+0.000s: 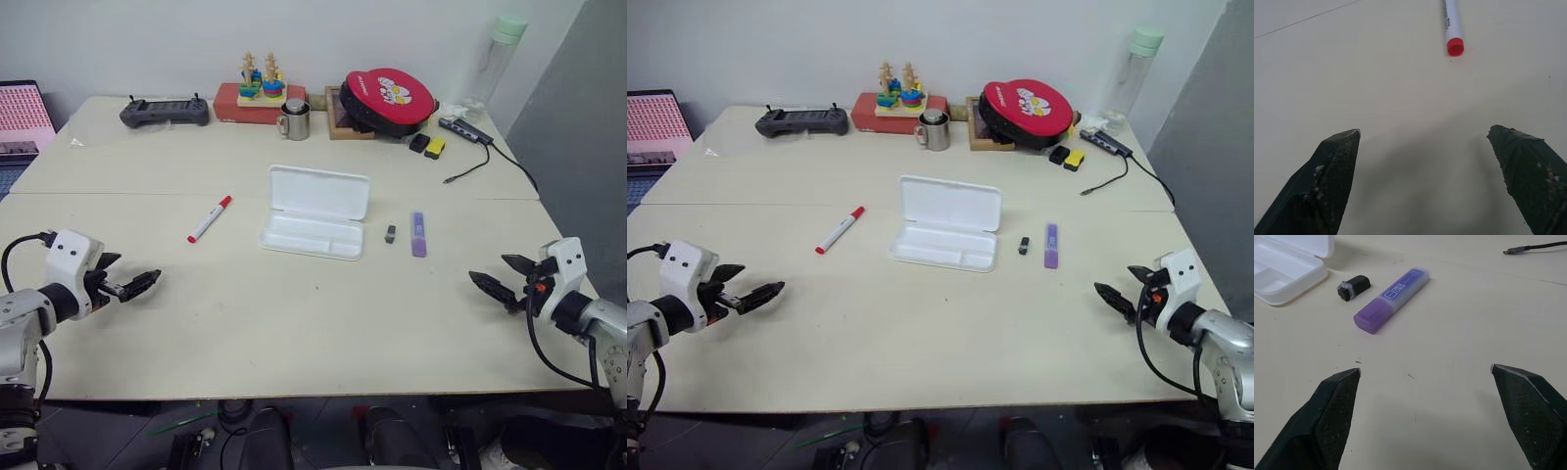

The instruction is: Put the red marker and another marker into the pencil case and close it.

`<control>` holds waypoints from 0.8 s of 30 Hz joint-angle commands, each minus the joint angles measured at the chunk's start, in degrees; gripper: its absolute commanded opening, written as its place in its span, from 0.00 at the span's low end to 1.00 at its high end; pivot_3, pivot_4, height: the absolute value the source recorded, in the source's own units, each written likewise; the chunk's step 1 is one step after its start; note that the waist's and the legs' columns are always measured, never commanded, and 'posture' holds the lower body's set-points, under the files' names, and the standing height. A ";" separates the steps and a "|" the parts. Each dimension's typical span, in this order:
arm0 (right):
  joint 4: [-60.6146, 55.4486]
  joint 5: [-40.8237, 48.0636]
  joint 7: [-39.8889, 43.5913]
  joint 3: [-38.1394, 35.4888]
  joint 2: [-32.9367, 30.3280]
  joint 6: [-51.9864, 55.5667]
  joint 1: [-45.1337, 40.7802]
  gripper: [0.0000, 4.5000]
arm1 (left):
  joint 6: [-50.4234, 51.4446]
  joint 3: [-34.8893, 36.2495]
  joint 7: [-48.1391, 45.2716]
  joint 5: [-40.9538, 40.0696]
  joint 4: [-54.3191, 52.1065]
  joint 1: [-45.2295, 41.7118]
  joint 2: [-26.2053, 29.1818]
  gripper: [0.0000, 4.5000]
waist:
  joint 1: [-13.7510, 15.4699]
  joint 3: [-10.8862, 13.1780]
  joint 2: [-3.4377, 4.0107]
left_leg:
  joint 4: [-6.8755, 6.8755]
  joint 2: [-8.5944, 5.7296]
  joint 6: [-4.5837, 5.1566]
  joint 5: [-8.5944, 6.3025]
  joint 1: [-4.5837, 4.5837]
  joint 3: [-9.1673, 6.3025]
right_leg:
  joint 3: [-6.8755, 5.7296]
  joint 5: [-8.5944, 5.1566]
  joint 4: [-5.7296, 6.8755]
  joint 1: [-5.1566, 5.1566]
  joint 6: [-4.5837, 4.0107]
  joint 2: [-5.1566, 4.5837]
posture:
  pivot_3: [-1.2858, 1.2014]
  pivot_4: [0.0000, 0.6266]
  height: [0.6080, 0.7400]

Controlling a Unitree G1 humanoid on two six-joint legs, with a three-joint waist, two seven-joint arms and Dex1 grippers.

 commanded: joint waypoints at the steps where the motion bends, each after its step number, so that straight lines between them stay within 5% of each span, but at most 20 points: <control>1: -0.65 -0.01 0.52 -0.95 -0.23 -0.86 0.09 1.00 | 0.28 2.04 0.03 -1.15 -2.44 -0.04 0.54 1.00 | 0.01 0.00 0.00 | 0.00 0.00 0.00 0.00 0.00 0.00 | 0.00 0.00 0.00 -0.01 0.00 0.00 | 0.52 0.24 1.00; 24: 0.18 -0.13 1.70 -0.23 0.03 -0.78 -0.48 1.00 | 1.23 2.01 0.76 -1.90 -4.13 0.00 -0.07 1.00 | 0.00 0.00 0.00 | 0.04 0.00 -0.01 0.00 0.00 0.03 | 0.05 -0.08 0.00 -0.01 -0.11 0.00 | 0.52 0.24 1.00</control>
